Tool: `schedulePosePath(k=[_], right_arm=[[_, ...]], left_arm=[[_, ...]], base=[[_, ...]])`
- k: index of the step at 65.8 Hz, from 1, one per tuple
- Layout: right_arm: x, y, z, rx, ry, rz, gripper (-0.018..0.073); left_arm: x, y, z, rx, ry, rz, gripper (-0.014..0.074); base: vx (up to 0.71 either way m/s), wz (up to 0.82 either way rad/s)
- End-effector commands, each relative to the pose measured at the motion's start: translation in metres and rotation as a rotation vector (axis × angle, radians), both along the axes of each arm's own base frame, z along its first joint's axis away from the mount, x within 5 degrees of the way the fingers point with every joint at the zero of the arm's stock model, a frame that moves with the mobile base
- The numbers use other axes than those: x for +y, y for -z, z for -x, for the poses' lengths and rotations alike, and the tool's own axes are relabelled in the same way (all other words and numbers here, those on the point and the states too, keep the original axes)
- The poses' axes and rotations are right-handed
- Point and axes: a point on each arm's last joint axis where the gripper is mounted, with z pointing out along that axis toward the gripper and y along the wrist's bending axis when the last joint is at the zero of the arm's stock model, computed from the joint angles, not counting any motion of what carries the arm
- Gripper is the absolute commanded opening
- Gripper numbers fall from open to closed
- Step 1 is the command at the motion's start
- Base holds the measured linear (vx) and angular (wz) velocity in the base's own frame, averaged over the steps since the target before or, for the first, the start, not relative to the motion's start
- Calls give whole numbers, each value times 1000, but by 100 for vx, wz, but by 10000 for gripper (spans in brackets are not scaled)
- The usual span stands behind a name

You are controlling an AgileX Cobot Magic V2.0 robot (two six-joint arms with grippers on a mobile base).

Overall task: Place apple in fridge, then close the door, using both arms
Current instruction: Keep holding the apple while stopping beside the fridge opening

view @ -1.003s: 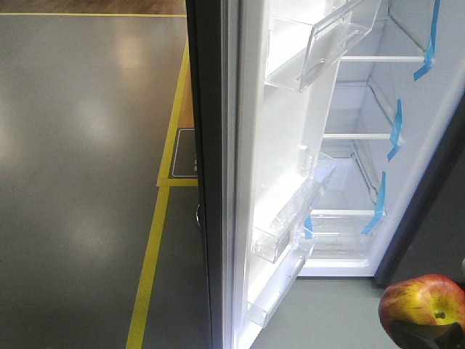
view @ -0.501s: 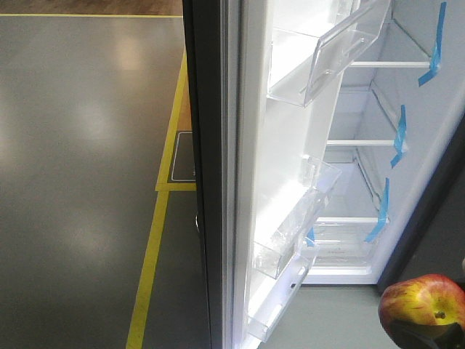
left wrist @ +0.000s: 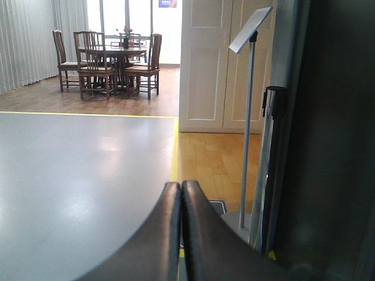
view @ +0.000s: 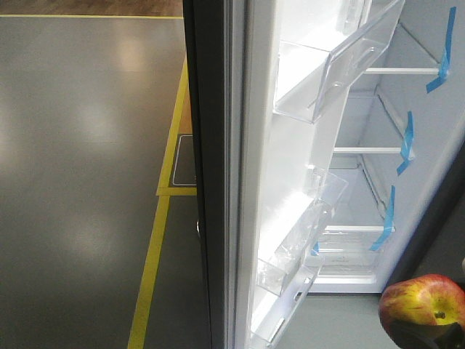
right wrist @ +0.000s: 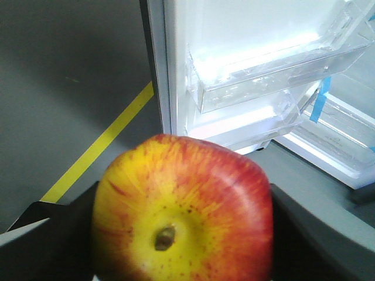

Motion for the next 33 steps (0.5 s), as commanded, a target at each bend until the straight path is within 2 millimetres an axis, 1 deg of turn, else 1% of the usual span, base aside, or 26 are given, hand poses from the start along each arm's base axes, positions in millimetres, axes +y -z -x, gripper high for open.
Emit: schedulePosePath(k=[1,33], right_arm=[[1,-13,-4,-83,8,-40,357],[1,-13,-4,-83,8,-40,357]], left_arm=[[0,3,0,-60,-4,11,-6],[0,3,0,-60,-4,11,-6]], base=[[7,2],[6,1]])
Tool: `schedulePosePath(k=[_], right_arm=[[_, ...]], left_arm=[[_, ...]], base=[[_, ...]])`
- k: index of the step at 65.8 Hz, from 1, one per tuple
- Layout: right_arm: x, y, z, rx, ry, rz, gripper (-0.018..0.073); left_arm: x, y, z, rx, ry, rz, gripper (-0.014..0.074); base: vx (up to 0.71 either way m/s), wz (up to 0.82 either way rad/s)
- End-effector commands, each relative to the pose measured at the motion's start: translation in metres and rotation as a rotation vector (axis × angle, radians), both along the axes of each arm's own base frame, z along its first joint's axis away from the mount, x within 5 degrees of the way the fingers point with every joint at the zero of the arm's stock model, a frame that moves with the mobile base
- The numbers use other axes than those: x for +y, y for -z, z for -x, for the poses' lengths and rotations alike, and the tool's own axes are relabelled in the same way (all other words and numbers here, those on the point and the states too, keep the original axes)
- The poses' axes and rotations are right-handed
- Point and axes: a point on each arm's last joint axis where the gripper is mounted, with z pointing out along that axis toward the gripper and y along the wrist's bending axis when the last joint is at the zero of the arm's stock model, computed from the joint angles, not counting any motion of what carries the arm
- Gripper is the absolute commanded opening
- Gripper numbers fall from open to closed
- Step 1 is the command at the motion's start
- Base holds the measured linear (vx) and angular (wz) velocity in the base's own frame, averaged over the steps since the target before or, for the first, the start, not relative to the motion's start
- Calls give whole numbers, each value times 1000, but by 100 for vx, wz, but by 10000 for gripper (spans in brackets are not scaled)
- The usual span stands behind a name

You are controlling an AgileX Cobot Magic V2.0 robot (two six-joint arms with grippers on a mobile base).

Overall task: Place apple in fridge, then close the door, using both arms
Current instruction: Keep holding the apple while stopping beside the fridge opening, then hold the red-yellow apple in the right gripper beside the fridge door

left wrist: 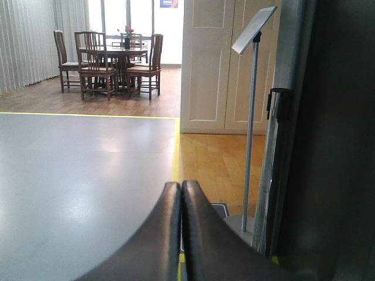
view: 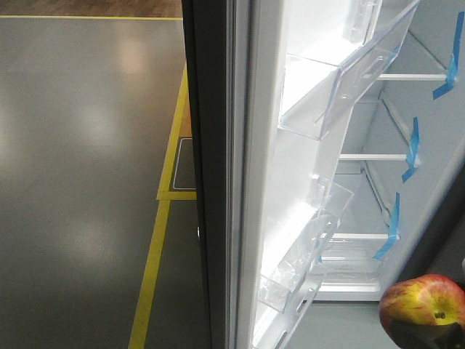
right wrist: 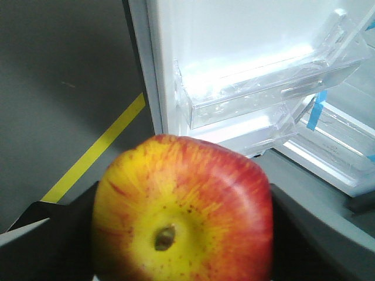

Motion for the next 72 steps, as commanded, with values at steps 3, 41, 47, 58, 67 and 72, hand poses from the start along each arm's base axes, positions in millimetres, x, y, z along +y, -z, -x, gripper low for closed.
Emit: schedulePosePath(k=[3,41,47,58,67,72], right_arm=[[1,-13,-4,-83,8,-40,357],[1,-13,-4,-83,8,-40,357],[1,-13,-4,-83,8,-40,357],[1,-13,-4,-83,8,-40,357],[1,-13,-4,-83,8,-40,357],[1,-13,-4,-83,8,-40,357]], left_arm=[[0,3,0,-60,-4,11,-6],[0,3,0,-60,-4,11,-6],[0,3,0,-60,-4,11,-6],[0,3,0,-60,-4,11,-6],[0,3,0,-60,-4,11,-6],[0,3,0,-60,-4,11,-6]], base=[[4,-1],[4,-1],[5,-1],[4,-1],[3,-3],[2,-3]])
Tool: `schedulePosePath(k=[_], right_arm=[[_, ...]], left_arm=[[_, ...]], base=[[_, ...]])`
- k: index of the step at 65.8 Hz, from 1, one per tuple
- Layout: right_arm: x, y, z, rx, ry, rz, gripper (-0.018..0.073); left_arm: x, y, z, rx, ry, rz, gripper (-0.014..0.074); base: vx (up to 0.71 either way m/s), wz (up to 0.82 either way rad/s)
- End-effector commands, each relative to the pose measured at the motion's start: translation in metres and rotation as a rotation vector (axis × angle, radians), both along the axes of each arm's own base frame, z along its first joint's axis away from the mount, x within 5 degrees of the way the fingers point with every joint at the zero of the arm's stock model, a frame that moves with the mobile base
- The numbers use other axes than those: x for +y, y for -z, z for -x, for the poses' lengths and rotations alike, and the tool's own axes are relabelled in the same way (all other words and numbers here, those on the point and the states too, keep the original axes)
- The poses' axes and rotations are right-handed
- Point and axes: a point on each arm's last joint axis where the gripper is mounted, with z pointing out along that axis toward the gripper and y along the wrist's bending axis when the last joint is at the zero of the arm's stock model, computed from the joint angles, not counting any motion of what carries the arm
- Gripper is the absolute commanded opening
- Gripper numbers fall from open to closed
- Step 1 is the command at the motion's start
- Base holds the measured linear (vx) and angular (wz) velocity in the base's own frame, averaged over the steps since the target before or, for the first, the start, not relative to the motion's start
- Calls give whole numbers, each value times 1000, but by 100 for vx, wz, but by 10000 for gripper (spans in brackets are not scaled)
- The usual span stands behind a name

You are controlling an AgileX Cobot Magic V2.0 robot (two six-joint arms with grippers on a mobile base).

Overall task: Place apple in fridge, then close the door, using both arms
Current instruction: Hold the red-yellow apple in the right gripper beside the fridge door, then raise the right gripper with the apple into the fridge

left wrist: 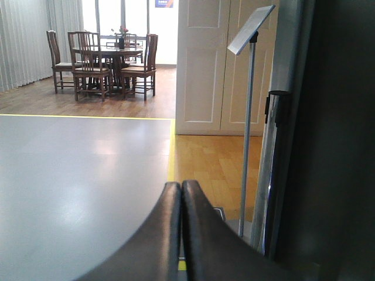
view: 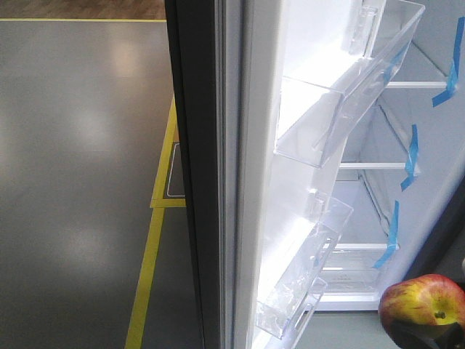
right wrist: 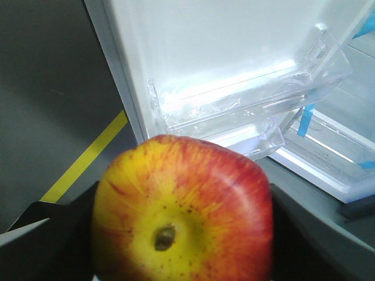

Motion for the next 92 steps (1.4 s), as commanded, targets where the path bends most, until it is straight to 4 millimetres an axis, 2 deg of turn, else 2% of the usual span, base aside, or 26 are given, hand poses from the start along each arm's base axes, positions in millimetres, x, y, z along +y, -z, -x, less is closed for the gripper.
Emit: schedulePosePath(k=[1,87,92], right_arm=[[1,-13,-4,-83,8,-40,357],[2,-12,-3,-72,10,-47,357],[2,-18,-5,-110,14,-65,357]], left_arm=[[0,3,0,-60,-4,11,-6],[0,3,0,-60,-4,11,-6],[0,3,0,-60,-4,11,-6]], base=[[2,-3],[1,-2],[0,0]])
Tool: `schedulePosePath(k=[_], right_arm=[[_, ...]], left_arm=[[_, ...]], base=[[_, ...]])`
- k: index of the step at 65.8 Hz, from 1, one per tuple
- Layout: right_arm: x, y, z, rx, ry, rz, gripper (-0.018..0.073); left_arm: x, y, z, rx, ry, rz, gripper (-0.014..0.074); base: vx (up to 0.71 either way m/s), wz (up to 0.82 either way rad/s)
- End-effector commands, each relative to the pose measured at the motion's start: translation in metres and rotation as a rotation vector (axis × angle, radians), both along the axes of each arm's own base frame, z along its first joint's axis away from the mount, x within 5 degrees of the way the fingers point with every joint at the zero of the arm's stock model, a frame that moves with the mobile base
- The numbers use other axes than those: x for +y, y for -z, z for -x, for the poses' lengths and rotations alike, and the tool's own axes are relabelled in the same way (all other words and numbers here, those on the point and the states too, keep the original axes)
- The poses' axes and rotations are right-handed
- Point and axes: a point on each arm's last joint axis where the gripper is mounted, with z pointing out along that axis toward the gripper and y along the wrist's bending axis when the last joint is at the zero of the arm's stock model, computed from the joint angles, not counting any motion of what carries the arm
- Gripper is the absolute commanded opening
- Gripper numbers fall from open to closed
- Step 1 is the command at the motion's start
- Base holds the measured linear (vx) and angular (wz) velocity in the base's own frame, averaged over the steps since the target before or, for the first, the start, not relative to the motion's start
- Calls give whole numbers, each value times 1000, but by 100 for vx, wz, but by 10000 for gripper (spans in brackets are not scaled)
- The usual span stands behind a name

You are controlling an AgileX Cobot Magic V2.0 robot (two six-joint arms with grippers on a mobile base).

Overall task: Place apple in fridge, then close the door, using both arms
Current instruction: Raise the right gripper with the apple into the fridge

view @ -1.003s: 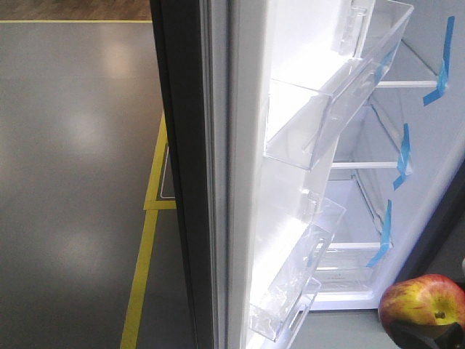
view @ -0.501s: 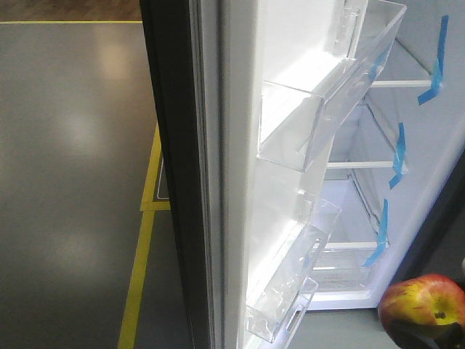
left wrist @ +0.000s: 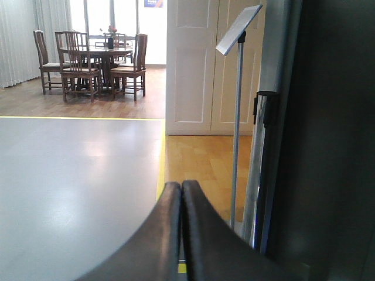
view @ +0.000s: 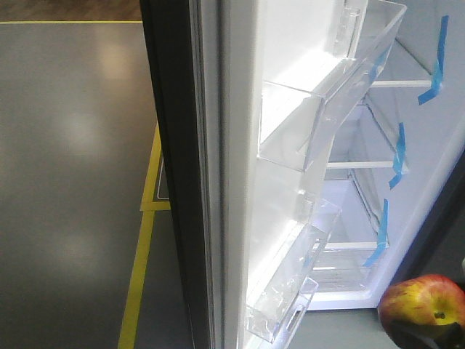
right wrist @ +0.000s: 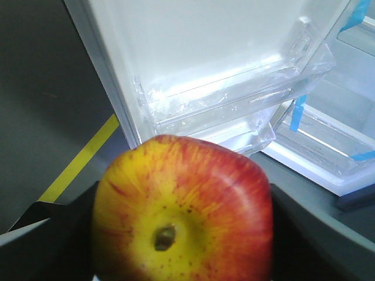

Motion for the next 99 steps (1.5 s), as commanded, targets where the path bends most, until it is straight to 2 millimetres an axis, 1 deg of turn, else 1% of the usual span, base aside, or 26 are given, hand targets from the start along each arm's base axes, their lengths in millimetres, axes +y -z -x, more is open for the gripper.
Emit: schedulePosePath(k=[1,6,13,16,25,32,40,54,63,69,77,88,99], right_arm=[[2,-20,-6,-128,16,-73,357],[3,-40,-8,-209,38,-133,357],[1,-79,-6,-352,54,-210,357],[0,-100,-5,-419,55,-235,357],[0,-140,-8,-519,57,-267,357],[3,-158,-20,-552,63,-250,357],[10,-178,-41,-586,73,-214,357],[26,-208,-75,-645,75,-242,357],[36,-216,-97,-672,74,-266,357],[44,-212,-114,-673,75,-266,357],[52,-203,-133,-660,75,-250,357],[60,-192,-149,-624,74,-232,357],[63,-185,-157,-602,73,-220,357]], left_arm=[[0,3,0,-60,-4,11,-6],[0,3,0,-60,-4,11,-6],[0,3,0,-60,-4,11,-6],[0,3,0,-60,-4,11,-6],[0,3,0,-60,-4,11,-6],[0,3,0,-60,-4,11,-6],[0,3,0,-60,-4,11,-6],[0,3,0,-60,-4,11,-6],[0,3,0,-60,-4,11,-6],[0,3,0,-60,-4,11,-6],[0,3,0,-60,-4,11,-6],[0,3,0,-60,-4,11,-6],[0,3,0,-60,-4,11,-6]], base=[[0,0],[0,0],[0,0],[0,0],[0,0],[0,0],[0,0],[0,0],[0,0],[0,0],[0,0],[0,0],[0,0]])
